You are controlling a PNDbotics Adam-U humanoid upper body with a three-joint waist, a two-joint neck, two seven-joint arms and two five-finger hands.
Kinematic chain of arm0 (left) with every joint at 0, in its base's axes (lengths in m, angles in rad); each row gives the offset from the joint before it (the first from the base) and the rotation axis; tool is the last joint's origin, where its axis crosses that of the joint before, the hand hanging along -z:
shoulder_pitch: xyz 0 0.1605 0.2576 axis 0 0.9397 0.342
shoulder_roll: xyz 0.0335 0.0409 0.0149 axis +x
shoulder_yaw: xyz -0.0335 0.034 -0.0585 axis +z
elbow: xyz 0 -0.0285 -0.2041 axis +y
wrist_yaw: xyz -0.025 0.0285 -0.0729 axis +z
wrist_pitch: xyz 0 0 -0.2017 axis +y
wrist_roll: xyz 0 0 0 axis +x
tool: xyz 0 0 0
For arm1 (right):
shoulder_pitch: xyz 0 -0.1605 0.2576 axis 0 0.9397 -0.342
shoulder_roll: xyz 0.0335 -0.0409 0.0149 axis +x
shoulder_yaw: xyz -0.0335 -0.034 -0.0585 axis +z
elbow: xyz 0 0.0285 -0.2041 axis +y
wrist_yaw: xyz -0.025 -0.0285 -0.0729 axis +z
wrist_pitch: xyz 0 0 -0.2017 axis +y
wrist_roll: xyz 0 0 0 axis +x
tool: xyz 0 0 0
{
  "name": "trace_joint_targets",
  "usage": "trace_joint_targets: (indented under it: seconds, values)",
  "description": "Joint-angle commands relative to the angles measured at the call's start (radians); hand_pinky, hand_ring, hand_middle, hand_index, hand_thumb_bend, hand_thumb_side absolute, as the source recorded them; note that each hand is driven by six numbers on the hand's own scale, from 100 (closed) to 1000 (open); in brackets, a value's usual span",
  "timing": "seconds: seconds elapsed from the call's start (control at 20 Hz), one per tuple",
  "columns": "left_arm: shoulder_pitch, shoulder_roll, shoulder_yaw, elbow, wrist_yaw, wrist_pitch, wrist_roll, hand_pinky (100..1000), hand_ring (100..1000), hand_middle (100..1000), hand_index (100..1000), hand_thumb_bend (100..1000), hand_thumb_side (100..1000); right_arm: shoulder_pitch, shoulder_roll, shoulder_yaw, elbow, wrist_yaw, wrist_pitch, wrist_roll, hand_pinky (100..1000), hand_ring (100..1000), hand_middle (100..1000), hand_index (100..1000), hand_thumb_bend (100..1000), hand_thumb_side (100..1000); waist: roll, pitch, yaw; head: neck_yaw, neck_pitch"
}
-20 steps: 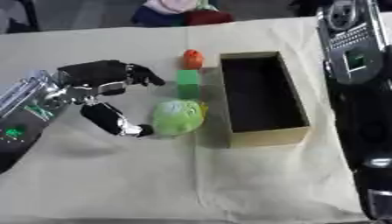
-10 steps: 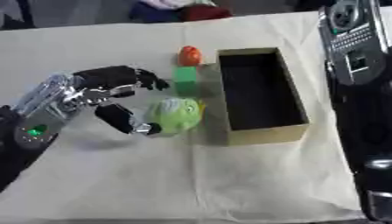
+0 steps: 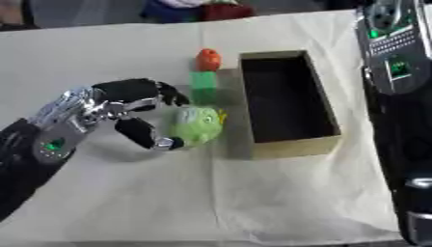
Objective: Pick up objects on the table and place them in the box.
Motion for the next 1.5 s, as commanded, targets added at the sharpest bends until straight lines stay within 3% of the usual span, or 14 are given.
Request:
trace_joint_targets:
  seconds: [0.05, 0.45, 0.65, 0.75, 0.95, 1.5]
  values:
    - [-0.024, -0.011, -0.004, 0.029, -0.041, -0.012, 0.025, 779, 767, 742, 903, 428, 628, -0.011, -0.009, -0.014, -0.029, -0.014, 0.008, -0.001, 835, 785, 689, 795, 100, 1000, -0.003, -0.013, -0.002, 0.007, 0.005]
    - [-0.021, -0.045, -0.015, 0.063, -0.13, -0.063, 0.096, 680, 688, 679, 853, 353, 557, 0.0, -0.01, -0.023, -0.042, -0.028, 0.021, 0.0, 836, 784, 687, 793, 100, 1000, -0.006, -0.009, -0.005, 0.01, 0.005]
    - [-0.018, -0.046, -0.019, 0.06, -0.152, -0.074, 0.119, 617, 636, 630, 808, 311, 475, 0.008, -0.012, -0.03, -0.049, -0.037, 0.029, -0.002, 836, 783, 686, 792, 100, 1000, -0.006, -0.01, -0.006, 0.013, 0.005]
    - [-0.014, -0.05, -0.022, 0.069, -0.168, -0.08, 0.133, 572, 600, 592, 773, 272, 435, 0.011, -0.013, -0.033, -0.054, -0.041, 0.032, -0.003, 836, 783, 686, 792, 100, 1000, -0.007, -0.01, -0.007, 0.014, 0.005]
    - [-0.007, -0.049, -0.016, 0.057, -0.161, -0.078, 0.155, 538, 569, 567, 751, 100, 386, 0.016, -0.017, -0.037, -0.057, -0.046, 0.038, -0.004, 837, 783, 685, 793, 100, 1000, -0.007, -0.01, -0.007, 0.013, 0.005]
    - [-0.013, 0.012, 0.031, -0.117, -0.054, -0.006, 0.176, 421, 476, 468, 674, 100, 347, 0.034, -0.022, -0.045, -0.069, -0.053, 0.039, -0.001, 839, 785, 688, 794, 100, 1000, -0.002, -0.021, 0.004, -0.002, 0.005]
